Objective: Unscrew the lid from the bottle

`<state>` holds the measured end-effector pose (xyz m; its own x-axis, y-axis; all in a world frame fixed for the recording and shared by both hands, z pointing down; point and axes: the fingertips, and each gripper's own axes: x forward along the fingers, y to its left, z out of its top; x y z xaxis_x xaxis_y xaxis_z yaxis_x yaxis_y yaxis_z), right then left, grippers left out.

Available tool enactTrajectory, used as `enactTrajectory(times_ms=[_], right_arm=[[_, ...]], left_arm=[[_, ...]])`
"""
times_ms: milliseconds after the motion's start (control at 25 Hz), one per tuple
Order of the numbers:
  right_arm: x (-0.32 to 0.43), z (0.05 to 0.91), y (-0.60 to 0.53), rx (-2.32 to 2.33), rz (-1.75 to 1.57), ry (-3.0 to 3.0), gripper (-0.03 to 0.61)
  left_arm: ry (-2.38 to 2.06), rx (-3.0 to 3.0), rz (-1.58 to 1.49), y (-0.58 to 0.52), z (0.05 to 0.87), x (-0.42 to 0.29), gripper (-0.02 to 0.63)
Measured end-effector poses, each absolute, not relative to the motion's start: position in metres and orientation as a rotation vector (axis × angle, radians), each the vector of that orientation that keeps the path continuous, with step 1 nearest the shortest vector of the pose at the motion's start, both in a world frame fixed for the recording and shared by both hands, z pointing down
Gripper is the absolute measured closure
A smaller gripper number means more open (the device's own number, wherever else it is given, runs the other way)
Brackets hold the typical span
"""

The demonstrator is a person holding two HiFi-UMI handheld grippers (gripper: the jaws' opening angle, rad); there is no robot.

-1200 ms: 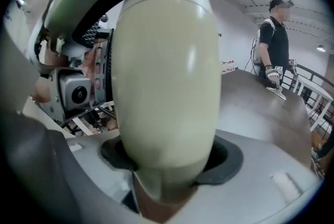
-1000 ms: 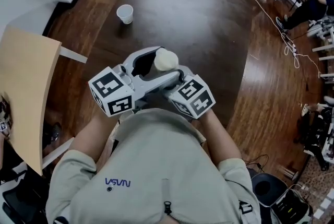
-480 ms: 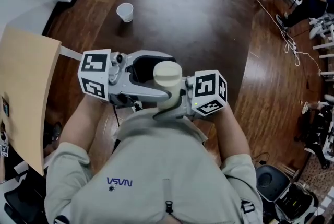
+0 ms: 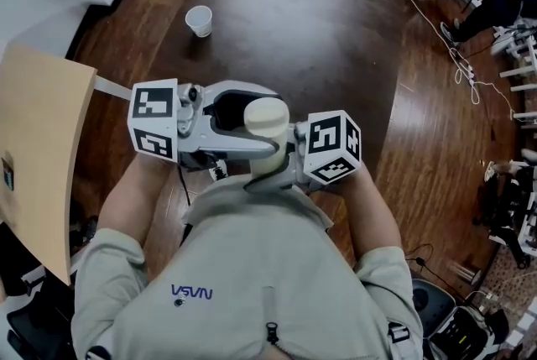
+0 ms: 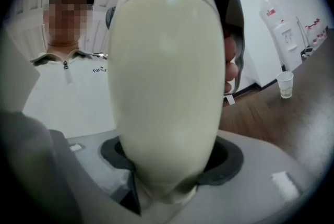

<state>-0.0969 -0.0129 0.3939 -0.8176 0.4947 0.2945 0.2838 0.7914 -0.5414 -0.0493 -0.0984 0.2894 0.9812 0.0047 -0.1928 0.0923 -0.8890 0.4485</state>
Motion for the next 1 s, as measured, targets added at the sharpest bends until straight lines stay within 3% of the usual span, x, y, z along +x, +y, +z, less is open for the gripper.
enactTrajectory(times_ms=[760,1000], right_arm=[[-0.087,0.452,-0.138,0.689,0.344,-2.420,0.276],[-0.073,0.471,-0.145,0.840,0.313,-2.339,0.276]], left_arm=[[-0.935,2.757,-0.178,-0.152,0.317,-0.052,0.311],[-1.064,2.665,-0.173,-0.154,0.341,-0.047,0.313]])
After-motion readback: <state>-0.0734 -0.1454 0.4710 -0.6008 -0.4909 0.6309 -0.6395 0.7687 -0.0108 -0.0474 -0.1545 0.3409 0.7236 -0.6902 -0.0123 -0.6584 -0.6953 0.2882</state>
